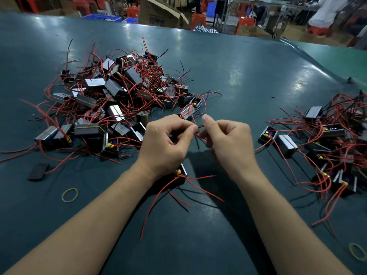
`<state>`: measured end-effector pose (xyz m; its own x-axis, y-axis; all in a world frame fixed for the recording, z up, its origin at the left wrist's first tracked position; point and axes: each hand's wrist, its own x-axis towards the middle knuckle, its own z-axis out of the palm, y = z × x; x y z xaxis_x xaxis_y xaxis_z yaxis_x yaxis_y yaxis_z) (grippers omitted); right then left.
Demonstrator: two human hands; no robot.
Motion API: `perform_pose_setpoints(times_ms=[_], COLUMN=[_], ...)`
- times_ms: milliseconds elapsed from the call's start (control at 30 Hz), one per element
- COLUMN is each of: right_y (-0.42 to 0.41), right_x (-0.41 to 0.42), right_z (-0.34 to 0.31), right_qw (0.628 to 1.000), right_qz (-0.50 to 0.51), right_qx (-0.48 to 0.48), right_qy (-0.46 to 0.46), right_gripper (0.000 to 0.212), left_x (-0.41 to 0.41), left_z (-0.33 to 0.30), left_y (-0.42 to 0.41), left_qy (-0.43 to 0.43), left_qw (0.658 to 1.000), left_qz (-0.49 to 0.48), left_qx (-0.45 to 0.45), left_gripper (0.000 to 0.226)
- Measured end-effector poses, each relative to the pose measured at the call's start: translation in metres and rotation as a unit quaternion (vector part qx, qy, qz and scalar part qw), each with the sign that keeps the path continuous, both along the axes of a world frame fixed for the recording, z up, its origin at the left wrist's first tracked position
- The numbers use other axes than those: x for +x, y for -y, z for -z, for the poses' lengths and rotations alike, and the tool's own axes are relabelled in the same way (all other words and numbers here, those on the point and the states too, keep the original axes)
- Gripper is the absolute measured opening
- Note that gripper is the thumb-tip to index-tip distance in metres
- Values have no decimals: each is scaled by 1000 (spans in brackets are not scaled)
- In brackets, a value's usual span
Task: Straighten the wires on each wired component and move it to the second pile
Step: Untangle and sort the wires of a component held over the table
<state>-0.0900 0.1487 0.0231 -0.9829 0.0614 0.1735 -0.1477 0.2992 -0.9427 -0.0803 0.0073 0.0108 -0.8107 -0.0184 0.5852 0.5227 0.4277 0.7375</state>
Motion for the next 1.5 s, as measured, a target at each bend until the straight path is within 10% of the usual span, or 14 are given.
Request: perform_pose_setpoints(times_ms=[100, 300, 533, 700, 867, 1133, 1333, 1500], right_y=[-1, 5, -10, -10, -6, 3, -2, -4], right_x=[0, 3, -7, -5, -1, -4, -7, -6], right_z=[10, 11, -3, -3, -5, -2, -2, -4], right_qw=[965, 936, 989, 960, 934, 933, 964, 976], right_qz=[80, 19, 25, -86, -184, -184, -61, -18], right_qx=[202, 267, -137, -172, -172, -212, -213, -203], right_qy=[-146, -230, 57, 202, 254, 227, 145, 81], right_gripper=[52, 45, 48, 13, 17, 6, 4, 12], left_x=[-1, -2, -7, -12, -7, -4, -7, -1], left_z=[2, 1, -6, -5, -1, -14, -10, -6], left_y=[-2, -1, 2, 6, 9, 0, 3, 3], left_qy=[4, 34, 97, 130, 60, 156, 74, -99], left_qw=[1000, 999, 979, 964, 991, 940, 967, 986], left_qz=[-20, -21, 40, -10, -107, 36, -73, -136], left_qx=[-4, 15, 176, 230, 61, 301, 233, 1], left_gripper=[11, 9, 29, 17, 17, 15, 9, 3])
